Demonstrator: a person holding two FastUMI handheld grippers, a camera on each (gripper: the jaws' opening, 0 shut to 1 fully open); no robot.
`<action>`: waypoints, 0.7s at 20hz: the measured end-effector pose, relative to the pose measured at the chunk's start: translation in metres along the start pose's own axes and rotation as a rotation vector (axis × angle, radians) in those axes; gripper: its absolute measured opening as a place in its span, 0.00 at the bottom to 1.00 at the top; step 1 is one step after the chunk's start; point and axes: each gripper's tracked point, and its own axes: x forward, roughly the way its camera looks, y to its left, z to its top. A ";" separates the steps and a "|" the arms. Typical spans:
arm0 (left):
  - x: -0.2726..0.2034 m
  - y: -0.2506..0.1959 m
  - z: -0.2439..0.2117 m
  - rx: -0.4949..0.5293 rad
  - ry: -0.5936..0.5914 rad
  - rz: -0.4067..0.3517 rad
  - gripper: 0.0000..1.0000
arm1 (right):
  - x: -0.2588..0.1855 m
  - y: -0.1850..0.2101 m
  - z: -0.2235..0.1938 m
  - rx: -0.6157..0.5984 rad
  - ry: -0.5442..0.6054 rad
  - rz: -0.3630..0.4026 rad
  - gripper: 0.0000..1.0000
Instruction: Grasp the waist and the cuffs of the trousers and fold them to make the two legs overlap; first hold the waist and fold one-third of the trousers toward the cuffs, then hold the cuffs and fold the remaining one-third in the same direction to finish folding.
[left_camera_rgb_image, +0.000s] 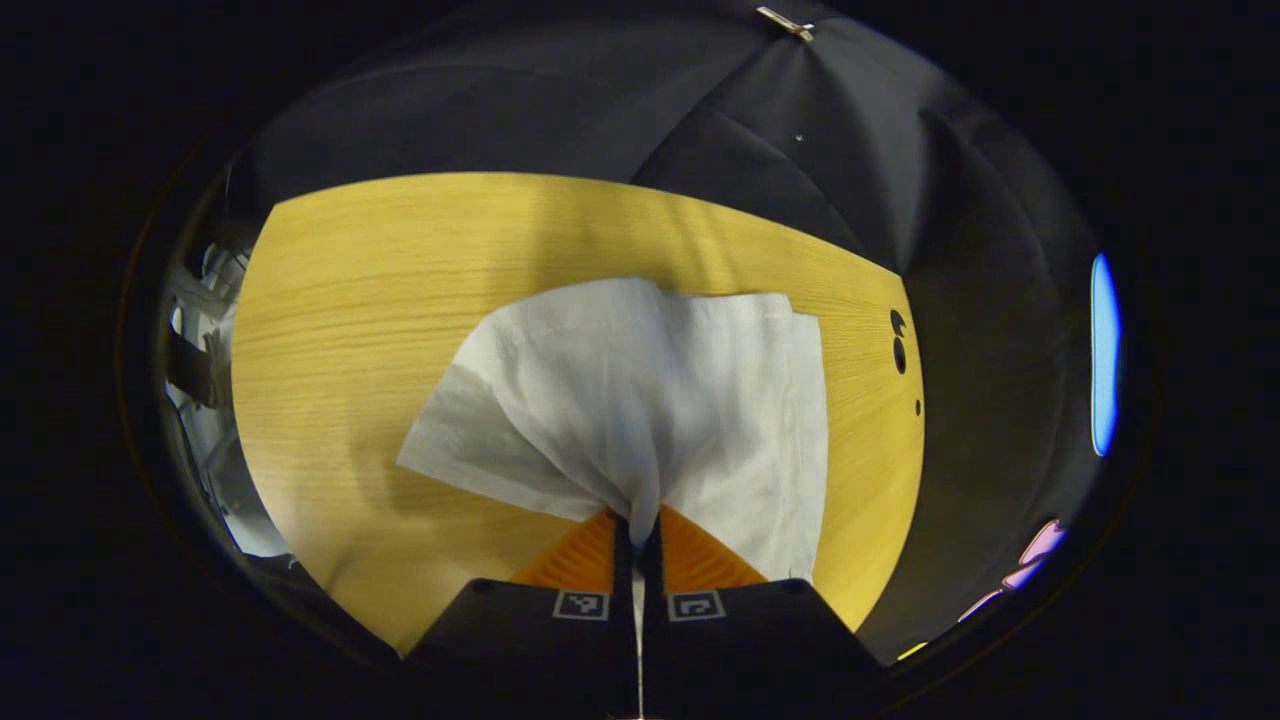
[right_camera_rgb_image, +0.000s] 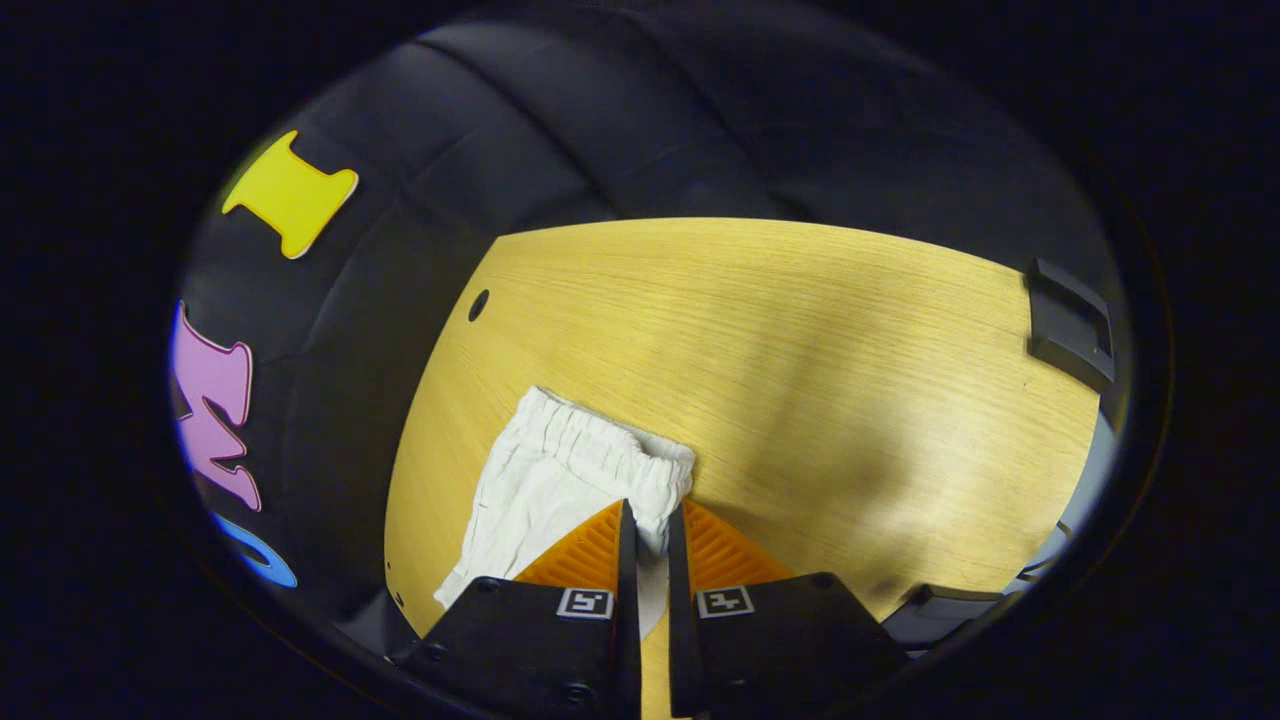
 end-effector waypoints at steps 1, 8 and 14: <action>-0.002 0.000 0.000 -0.003 0.004 -0.027 0.06 | -0.007 0.006 0.003 -0.015 -0.031 0.020 0.16; -0.007 0.001 -0.004 -0.053 0.027 -0.126 0.06 | -0.068 0.108 0.006 -0.232 -0.193 0.228 0.16; -0.007 0.000 -0.005 -0.011 0.045 -0.138 0.06 | -0.105 0.206 -0.051 -0.369 -0.221 0.377 0.15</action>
